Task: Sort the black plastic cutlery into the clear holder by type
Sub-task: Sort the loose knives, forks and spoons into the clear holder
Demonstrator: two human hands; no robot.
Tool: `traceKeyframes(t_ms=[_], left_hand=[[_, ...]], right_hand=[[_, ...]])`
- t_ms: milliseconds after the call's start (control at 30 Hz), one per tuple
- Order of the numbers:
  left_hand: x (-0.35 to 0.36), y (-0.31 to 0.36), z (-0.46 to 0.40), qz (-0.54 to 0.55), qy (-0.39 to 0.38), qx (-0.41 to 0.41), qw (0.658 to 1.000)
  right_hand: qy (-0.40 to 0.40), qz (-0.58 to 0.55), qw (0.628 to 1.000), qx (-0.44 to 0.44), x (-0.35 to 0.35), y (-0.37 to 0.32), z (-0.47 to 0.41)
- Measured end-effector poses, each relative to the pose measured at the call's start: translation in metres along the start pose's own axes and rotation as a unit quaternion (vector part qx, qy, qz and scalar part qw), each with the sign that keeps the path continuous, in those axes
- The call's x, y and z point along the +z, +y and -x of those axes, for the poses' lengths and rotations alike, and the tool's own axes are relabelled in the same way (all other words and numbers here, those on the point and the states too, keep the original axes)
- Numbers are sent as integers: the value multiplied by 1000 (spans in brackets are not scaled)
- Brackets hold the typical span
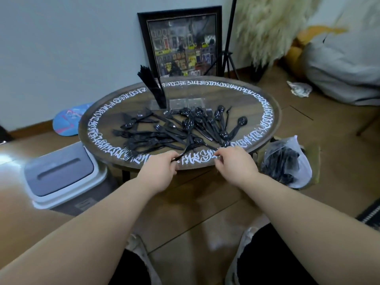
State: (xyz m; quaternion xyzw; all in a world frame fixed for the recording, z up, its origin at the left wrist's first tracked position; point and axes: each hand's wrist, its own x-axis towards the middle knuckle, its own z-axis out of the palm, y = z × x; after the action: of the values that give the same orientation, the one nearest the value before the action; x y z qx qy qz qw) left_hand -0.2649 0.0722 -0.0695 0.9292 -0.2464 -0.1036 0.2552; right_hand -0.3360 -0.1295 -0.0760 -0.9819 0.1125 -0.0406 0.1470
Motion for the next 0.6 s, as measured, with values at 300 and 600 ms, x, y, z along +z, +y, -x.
traceKeyframes(t_ms=[300,600], left_hand=[[15,-3,-85,96,29,-70,993],[32,-6,-138,189,70,-104,974]], right_hand=[[-78,-45,996,-3,23,20,-73],[15,-50,999,11,30,34,-143]])
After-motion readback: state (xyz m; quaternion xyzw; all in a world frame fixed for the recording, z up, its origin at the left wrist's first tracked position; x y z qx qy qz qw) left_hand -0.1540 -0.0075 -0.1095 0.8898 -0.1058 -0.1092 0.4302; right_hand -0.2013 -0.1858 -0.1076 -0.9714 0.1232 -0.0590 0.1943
